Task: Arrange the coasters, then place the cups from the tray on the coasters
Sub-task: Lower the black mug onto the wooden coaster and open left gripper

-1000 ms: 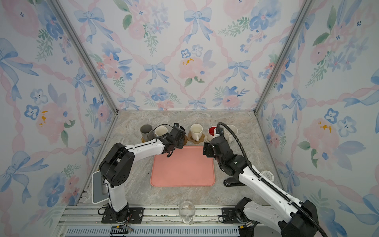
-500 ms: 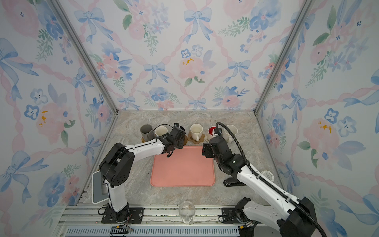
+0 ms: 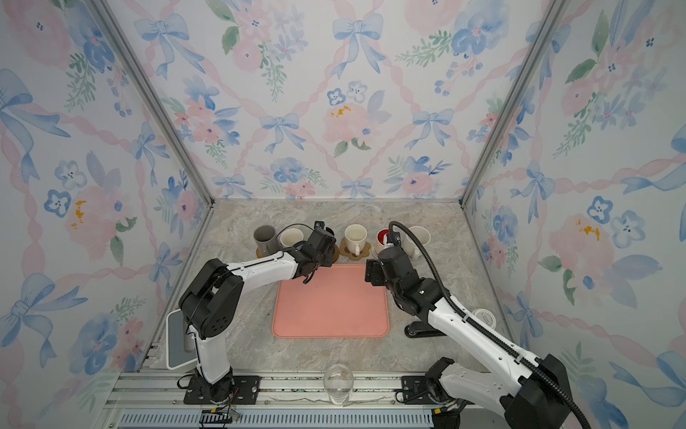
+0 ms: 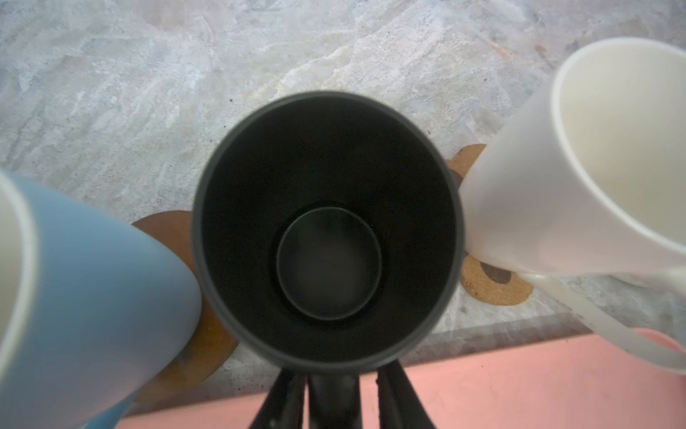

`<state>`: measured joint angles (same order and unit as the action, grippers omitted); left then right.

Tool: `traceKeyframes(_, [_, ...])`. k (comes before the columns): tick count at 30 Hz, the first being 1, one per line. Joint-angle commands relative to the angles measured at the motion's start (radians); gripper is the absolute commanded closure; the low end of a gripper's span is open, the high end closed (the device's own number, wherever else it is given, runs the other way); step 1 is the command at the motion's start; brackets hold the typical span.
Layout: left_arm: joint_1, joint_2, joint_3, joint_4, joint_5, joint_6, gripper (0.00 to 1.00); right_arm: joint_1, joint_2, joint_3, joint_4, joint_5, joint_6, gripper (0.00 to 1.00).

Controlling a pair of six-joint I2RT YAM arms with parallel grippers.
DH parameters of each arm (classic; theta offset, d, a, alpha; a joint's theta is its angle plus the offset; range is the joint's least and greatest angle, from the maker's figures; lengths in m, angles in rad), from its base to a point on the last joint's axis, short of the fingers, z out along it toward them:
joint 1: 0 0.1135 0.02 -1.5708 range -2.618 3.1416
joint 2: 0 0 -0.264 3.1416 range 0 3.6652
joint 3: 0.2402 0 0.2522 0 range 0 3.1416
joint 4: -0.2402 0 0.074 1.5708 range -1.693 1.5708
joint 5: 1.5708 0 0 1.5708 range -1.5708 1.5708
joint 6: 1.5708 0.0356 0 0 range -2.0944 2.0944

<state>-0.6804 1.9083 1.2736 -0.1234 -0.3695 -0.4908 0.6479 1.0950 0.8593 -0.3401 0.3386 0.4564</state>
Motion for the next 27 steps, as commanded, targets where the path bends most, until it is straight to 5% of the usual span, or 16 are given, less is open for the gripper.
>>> traceKeyframes(1, [-0.006, -0.011, 0.007, 0.024, -0.016, 0.007, 0.7, -0.009, 0.003, 0.011, -0.017, -0.005, -0.012, 0.15])
traceKeyframes(27, [-0.031, -0.128, -0.05, 0.022, -0.05, 0.018, 0.56, -0.008, 0.005, 0.012, -0.014, -0.009, -0.012, 0.15])
